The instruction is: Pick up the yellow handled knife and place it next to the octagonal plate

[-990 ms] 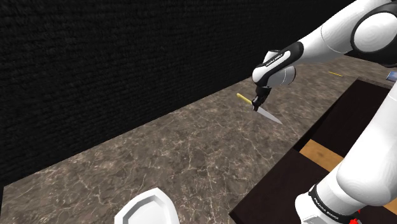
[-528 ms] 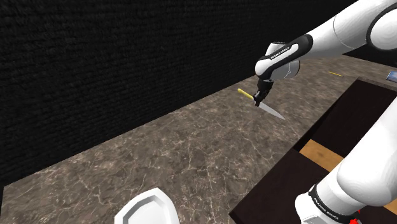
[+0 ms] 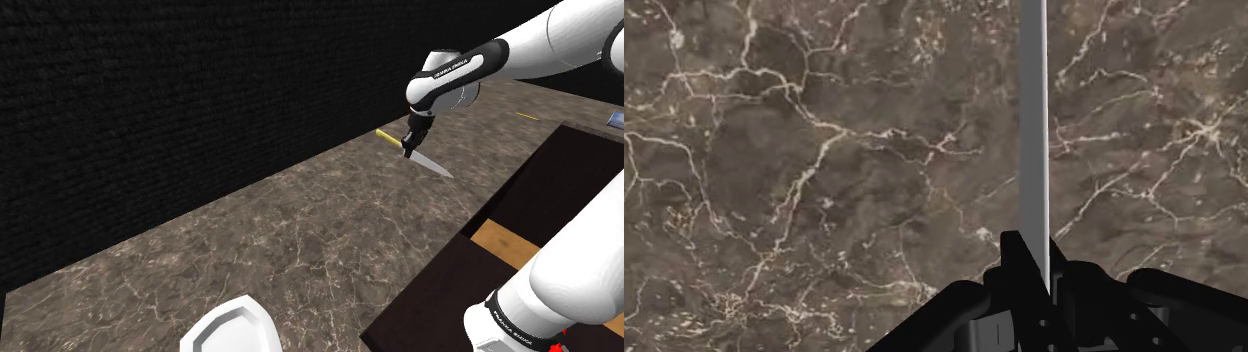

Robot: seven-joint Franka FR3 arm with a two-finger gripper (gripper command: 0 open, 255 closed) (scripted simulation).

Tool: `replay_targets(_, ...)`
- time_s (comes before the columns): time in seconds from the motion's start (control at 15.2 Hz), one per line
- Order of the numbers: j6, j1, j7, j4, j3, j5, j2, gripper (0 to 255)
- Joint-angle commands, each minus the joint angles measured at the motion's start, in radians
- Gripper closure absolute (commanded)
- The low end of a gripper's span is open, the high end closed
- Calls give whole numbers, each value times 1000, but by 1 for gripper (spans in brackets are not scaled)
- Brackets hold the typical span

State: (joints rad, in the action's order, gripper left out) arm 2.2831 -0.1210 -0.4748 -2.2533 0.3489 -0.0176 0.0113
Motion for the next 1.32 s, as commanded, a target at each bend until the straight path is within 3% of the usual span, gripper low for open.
replay_targets(0.0,-20,1,5,9,0,6,-12,255)
replay_targets(0.66,-3,121,279,-83,-136,34,-91,255)
replay_targets(1.25,-6,230,511,-67,-264,26,-76,255)
